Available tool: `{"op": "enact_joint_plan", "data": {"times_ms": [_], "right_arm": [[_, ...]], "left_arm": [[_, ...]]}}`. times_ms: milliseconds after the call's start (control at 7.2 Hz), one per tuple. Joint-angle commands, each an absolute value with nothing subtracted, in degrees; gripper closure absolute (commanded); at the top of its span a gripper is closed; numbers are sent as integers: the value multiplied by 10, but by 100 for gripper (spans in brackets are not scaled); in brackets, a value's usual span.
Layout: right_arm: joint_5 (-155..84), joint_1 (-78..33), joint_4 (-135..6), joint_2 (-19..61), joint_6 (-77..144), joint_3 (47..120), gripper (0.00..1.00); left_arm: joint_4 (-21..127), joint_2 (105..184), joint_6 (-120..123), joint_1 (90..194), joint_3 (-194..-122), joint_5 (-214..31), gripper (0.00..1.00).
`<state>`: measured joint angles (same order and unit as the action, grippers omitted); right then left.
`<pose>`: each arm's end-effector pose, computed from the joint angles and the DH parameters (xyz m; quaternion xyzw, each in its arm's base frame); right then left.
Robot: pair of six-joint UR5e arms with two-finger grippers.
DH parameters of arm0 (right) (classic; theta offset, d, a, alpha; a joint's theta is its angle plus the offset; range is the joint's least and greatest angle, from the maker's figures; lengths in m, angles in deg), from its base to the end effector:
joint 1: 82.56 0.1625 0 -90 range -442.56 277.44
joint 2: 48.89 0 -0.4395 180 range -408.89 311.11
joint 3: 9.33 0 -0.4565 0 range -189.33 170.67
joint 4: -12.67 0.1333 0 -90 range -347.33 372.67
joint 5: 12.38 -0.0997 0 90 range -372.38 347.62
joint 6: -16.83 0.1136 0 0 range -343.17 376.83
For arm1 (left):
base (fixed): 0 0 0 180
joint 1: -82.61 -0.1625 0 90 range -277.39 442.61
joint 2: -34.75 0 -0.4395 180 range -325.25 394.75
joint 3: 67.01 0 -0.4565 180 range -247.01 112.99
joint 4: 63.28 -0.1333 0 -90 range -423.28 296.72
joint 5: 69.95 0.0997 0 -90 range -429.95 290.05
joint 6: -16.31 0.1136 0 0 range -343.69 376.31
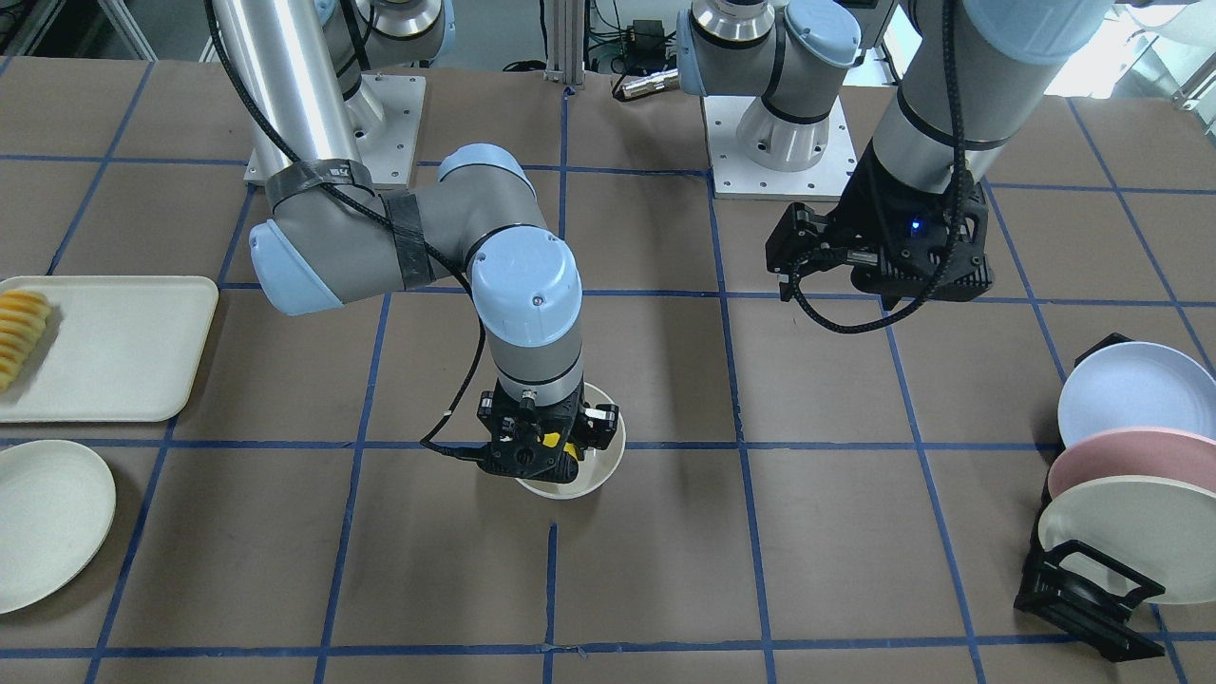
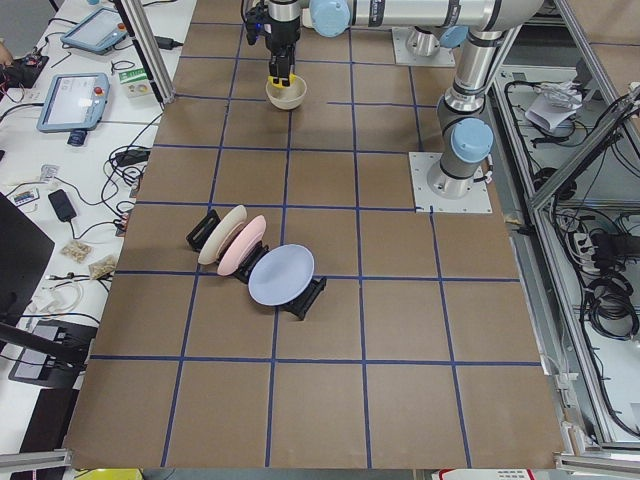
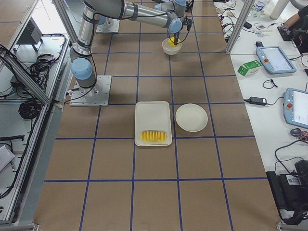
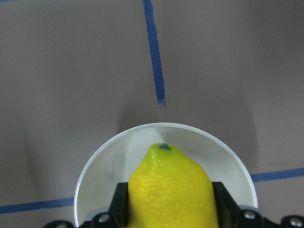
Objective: Place bowl and put lemon in it
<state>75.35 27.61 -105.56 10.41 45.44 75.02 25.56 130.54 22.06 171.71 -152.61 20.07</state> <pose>0.3858 -0.6507 0.2393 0.0730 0.9967 -0.0171 0.0295 -0.1238 -0.6020 0.4747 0.0423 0.9991 0.0020 0.0001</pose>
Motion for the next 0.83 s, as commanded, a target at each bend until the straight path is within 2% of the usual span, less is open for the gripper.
{"op": "enact_joint_plan", "data": {"times_ms": [0,139,417,556,694], "right_arm": [[752,276,-1055,90,454,752,90],[752,276,-1055,83,454,755,57],[751,277,-1055,75,454,755,38],[751,277,-1054,74,452,755,25],[752,277,-1052,74,450,757,0]], "left_arm": [[255,1305,218,1717,-1526,201,0],[255,1305,217,1717,-1527,197,0],[256,1304,216,1716,-1526,197,0],[256,1303,215,1716,-1526,201,0],[256,1303,215,1716,-1526,203,0]]}}
